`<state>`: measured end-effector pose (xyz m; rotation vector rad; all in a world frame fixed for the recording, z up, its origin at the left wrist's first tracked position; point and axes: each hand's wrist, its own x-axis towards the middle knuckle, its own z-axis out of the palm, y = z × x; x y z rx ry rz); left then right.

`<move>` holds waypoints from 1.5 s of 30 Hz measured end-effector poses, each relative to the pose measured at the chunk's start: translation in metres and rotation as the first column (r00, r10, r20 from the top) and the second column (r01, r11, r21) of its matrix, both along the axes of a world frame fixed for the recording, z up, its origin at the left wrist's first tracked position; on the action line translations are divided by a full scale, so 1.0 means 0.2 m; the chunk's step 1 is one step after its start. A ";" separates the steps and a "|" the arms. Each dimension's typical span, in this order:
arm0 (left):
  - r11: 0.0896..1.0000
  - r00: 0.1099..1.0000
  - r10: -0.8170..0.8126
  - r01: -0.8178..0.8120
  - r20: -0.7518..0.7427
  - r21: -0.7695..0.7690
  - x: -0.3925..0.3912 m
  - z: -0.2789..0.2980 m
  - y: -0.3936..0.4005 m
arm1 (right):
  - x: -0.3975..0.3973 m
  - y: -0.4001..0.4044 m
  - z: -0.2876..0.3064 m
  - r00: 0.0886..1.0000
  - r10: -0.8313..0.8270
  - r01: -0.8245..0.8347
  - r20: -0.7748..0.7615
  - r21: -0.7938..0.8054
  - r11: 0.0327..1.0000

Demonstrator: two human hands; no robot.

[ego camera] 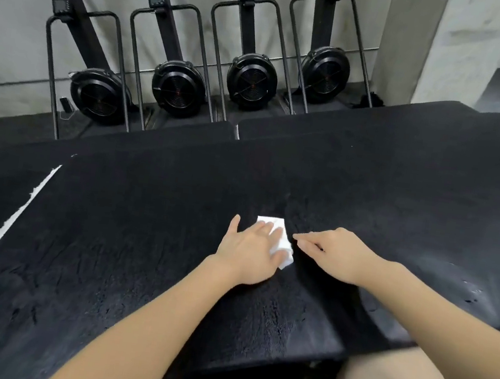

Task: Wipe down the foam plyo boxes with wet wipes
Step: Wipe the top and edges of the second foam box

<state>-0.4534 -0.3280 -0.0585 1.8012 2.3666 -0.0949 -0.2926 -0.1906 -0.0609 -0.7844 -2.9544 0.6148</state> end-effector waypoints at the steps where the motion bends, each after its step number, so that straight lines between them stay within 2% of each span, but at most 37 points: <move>1: 0.999 1.000 0.021 -0.021 0.007 -0.024 -0.02 0.00 0.04 | -0.01 0.00 0.01 1.000 0.010 -0.010 0.023 0.019 1.000; 5: 1.000 0.999 -0.014 0.013 -0.047 -0.021 0.00 -0.02 0.06 | -0.03 -0.02 0.01 0.994 0.039 -0.045 0.101 0.067 0.997; 8: 0.993 0.995 -0.100 0.101 -0.031 0.053 0.13 -0.04 -0.10 | -0.02 -0.05 0.02 0.997 0.038 -0.044 0.064 0.096 0.994; 13: 0.962 0.973 -0.232 0.232 -0.018 0.147 0.37 -0.06 -0.38 | 0.01 -0.10 0.02 0.992 0.071 -0.086 0.107 0.142 0.986; 15: 0.947 0.962 -0.271 0.273 -0.038 0.170 0.43 -0.09 -0.47 | 0.02 -0.13 0.02 0.978 0.075 -0.116 0.193 0.212 0.970; 17: 0.935 0.948 -0.294 0.311 -0.119 0.170 0.46 -0.13 -0.53 | 0.02 -0.16 0.02 0.955 0.069 -0.149 0.288 0.264 0.953; 19: 0.938 0.939 -0.276 0.309 -0.203 0.154 0.46 -0.15 -0.53 | 0.03 -0.17 0.01 0.950 0.046 -0.141 0.310 0.289 0.947; 22: 0.971 0.972 -0.195 0.210 -0.129 0.114 0.45 -0.11 -0.45 | 0.04 -0.18 -0.01 0.962 0.036 -0.130 0.270 0.339 0.932; 24: 0.980 0.980 -0.148 0.164 -0.134 0.116 0.46 -0.11 -0.41 | 0.04 -0.18 -0.03 0.955 0.065 -0.185 0.288 0.414 0.891; 29: 0.947 0.948 -0.174 0.236 -0.267 0.221 0.50 -0.20 -0.56 | 0.07 -0.19 -0.06 0.904 0.116 -0.345 0.411 0.542 0.766; 33: 0.918 0.923 -0.187 0.285 -0.336 0.274 0.43 -0.23 -0.79 | 0.08 -0.19 -0.06 0.894 0.120 -0.370 0.432 0.559 0.742; 36: 0.931 0.919 -0.144 0.251 -0.366 0.265 0.39 -0.24 -0.86 | 0.09 -0.19 -0.07 0.891 0.121 -0.380 0.437 0.576 0.724; 40: 0.938 0.883 -0.116 0.248 -0.455 0.243 0.47 -0.30 -0.74 | 0.10 -0.21 -0.08 0.900 0.124 -0.370 0.417 0.584 0.722; 43: 0.967 0.890 -0.118 0.203 -0.440 0.151 0.63 -0.33 -0.56 | 0.10 -0.21 -0.08 0.892 0.138 -0.395 0.431 0.592 0.703; 45: 0.973 0.892 -0.099 0.179 -0.442 0.143 0.72 -0.34 -0.48 | 0.11 -0.21 -0.07 0.881 0.143 -0.414 0.450 0.590 0.693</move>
